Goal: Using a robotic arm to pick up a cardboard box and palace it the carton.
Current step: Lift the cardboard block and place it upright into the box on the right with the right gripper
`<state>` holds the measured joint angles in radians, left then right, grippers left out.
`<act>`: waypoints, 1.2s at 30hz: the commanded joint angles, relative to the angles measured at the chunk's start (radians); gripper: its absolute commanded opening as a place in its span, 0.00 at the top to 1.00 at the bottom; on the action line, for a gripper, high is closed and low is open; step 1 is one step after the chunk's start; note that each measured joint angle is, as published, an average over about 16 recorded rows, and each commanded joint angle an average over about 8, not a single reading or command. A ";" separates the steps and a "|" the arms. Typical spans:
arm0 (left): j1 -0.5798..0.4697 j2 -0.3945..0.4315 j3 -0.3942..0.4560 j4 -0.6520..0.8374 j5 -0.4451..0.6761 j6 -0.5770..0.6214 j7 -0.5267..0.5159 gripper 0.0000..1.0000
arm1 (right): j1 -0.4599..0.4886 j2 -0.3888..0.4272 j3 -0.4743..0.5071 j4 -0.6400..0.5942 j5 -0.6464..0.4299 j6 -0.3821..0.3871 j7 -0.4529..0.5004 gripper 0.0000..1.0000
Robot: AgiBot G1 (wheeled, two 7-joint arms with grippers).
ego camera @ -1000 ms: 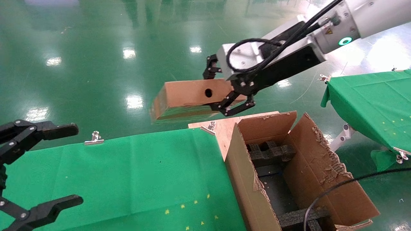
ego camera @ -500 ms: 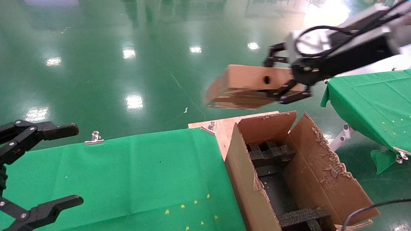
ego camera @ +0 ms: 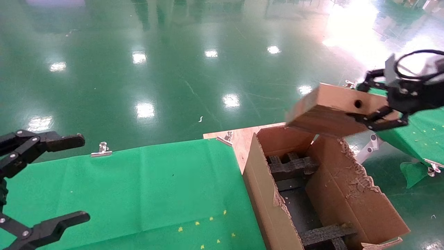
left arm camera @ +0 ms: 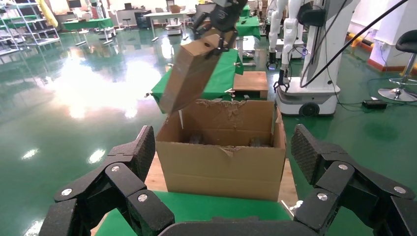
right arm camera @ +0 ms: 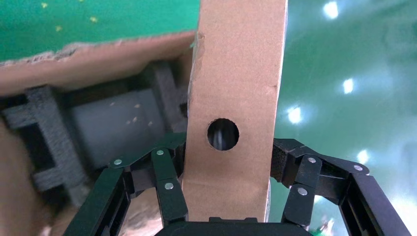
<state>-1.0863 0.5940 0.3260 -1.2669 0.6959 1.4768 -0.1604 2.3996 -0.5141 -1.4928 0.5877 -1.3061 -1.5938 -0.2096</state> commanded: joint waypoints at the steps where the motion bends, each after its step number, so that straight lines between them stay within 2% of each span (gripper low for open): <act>1: 0.000 0.000 0.000 0.000 0.000 0.000 0.000 0.00 | 0.014 0.026 -0.028 0.001 -0.003 0.000 0.007 1.00; 9: 0.000 0.000 0.000 0.000 0.000 0.000 0.000 0.00 | 0.044 0.071 -0.091 0.014 0.011 0.001 0.044 1.00; 15: 0.000 0.000 0.000 0.000 0.000 0.000 0.000 0.00 | 0.043 0.075 -0.097 0.015 0.021 0.007 0.051 1.00; 19: 0.000 0.000 0.000 0.000 -0.001 0.000 0.000 0.00 | 0.020 0.084 -0.101 0.006 0.049 0.021 0.096 1.00; 25: 0.000 0.000 0.000 0.000 -0.001 0.000 0.000 0.00 | -0.031 0.117 -0.117 -0.010 0.083 0.074 0.258 1.00; 36: 0.000 0.000 0.001 0.000 -0.001 0.000 0.000 0.00 | -0.100 0.217 -0.133 0.059 0.127 0.208 0.664 1.00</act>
<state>-1.0863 0.5939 0.3266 -1.2664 0.6952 1.4765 -0.1599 2.2998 -0.2951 -1.6275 0.6623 -1.1826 -1.3812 0.4460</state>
